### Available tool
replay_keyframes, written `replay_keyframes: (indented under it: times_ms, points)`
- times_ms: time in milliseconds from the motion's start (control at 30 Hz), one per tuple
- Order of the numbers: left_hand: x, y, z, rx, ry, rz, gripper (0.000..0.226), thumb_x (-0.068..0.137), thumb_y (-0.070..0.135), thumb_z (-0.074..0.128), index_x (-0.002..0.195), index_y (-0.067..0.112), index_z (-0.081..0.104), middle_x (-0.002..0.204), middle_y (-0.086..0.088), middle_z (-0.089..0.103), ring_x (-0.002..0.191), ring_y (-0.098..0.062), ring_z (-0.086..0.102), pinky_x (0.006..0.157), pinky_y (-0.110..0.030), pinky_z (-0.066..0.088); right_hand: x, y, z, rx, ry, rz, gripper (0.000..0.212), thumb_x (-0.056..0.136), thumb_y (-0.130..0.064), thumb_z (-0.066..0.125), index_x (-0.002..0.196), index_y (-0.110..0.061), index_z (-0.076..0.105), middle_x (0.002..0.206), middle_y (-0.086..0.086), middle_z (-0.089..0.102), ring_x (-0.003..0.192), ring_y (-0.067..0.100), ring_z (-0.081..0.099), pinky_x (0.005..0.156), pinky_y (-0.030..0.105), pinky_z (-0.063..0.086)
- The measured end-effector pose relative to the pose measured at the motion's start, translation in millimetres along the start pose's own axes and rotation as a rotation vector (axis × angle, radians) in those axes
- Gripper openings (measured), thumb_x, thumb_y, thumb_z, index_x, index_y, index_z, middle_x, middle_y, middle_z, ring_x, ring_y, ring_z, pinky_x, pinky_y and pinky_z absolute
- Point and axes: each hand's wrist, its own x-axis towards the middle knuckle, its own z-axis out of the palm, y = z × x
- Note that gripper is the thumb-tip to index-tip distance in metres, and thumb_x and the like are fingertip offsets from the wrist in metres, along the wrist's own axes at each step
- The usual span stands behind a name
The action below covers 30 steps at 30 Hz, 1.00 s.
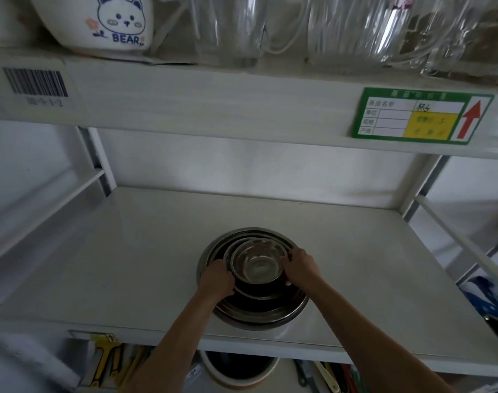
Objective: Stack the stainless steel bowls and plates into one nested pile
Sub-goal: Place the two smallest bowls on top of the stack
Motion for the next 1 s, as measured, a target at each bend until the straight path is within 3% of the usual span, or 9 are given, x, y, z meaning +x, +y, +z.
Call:
replay_keyframes:
  times_ms: [133, 233, 333, 433, 500, 633, 767, 867, 1000]
  points:
    - [0, -2, -6, 0.215, 0.023, 0.066, 0.015, 0.093, 0.010, 0.043, 0.079, 0.009, 0.046, 0.091, -0.016, 0.064, 0.086, -0.033, 0.070, 0.077, -0.035, 0.056, 1, 2, 5, -0.043, -0.044, 0.015, 0.015, 0.090, -0.017, 0.046, 0.082, -0.009, 0.056, 0.033, -0.001, 0.054, 0.030, 0.004, 0.053, 0.054, 0.027, 0.042]
    - [3, -4, -14, 0.378, 0.086, 0.142, 0.018, 0.094, 0.016, 0.041, 0.083, 0.007, 0.052, 0.086, -0.012, 0.066, 0.085, -0.032, 0.067, 0.074, -0.031, 0.050, 1, 1, 8, -0.070, -0.042, -0.018, 0.017, 0.090, -0.019, 0.047, 0.077, -0.010, 0.055, 0.035, 0.000, 0.055, 0.047, 0.011, 0.060, 0.057, 0.027, 0.042]
    - [7, -6, -22, 0.403, 0.121, 0.193, 0.027, 0.093, 0.021, 0.041, 0.099, 0.001, 0.058, 0.097, -0.021, 0.070, 0.089, -0.035, 0.069, 0.087, -0.040, 0.052, 1, 0, 8, -0.119, -0.052, -0.069, 0.027, 0.093, -0.027, 0.050, 0.071, -0.012, 0.055, 0.043, 0.002, 0.058, 0.065, 0.023, 0.068, 0.069, 0.031, 0.049]
    - [11, -7, -29, 0.381, 0.191, 0.257, 0.026, 0.089, 0.025, 0.048, 0.091, 0.002, 0.060, 0.094, -0.018, 0.072, 0.089, -0.033, 0.069, 0.081, -0.038, 0.055, 0, -2, 7, -0.182, -0.035, -0.108, 0.037, 0.093, -0.038, 0.054, 0.063, -0.016, 0.052, 0.064, 0.007, 0.067, 0.079, 0.030, 0.070, 0.071, 0.033, 0.050]
    - [11, -7, -32, 0.433, 0.282, 0.313, 0.026, 0.088, 0.029, 0.053, 0.101, 0.008, 0.062, 0.104, -0.013, 0.067, 0.099, -0.030, 0.064, 0.081, -0.034, 0.050, 0, -3, 4, -0.237, 0.012, -0.117, 0.034, 0.092, -0.043, 0.054, 0.071, -0.016, 0.053, 0.089, 0.012, 0.071, 0.090, 0.033, 0.067, 0.068, 0.032, 0.045]
    - [16, -10, -34, 0.424, 0.396, 0.336, 0.052, 0.084, 0.036, 0.061, 0.130, 0.012, 0.050, 0.130, -0.011, 0.049, 0.121, -0.029, 0.049, 0.095, -0.038, 0.042, 0, -3, -8, -0.293, 0.152, -0.144, 0.033, 0.092, -0.042, 0.052, 0.106, -0.013, 0.062, 0.109, 0.011, 0.068, 0.101, 0.033, 0.064, 0.076, 0.035, 0.048]
    - [23, -9, -32, 0.354, 0.323, 0.111, 0.087, 0.077, 0.051, 0.067, 0.143, 0.007, 0.032, 0.147, -0.017, 0.034, 0.135, -0.034, 0.035, 0.105, -0.044, 0.035, 2, 4, -10, -0.375, 0.284, -0.053, 0.056, 0.090, -0.053, 0.051, 0.135, -0.020, 0.048, 0.136, 0.006, 0.049, 0.127, 0.026, 0.047, 0.100, 0.044, 0.037]
    - [27, -13, -25, 0.306, 0.210, -0.014, 0.108, 0.072, 0.065, 0.064, 0.148, 0.002, 0.021, 0.153, -0.020, 0.027, 0.140, -0.035, 0.029, 0.109, -0.046, 0.032, 5, 10, -1, -0.263, 0.161, 0.119, 0.077, 0.086, -0.067, 0.050, 0.143, -0.017, 0.038, 0.145, 0.009, 0.042, 0.134, 0.029, 0.042, 0.105, 0.048, 0.033]
    - [31, -17, -14, 0.286, 0.151, -0.050, 0.116, 0.071, 0.068, 0.064, 0.151, 0.003, 0.011, 0.157, -0.019, 0.018, 0.144, -0.034, 0.021, 0.113, -0.047, 0.029, 4, 18, 13, -0.135, 0.092, 0.190, 0.079, 0.084, -0.068, 0.052, 0.141, -0.018, 0.036, 0.144, 0.010, 0.045, 0.133, 0.031, 0.044, 0.104, 0.050, 0.035]
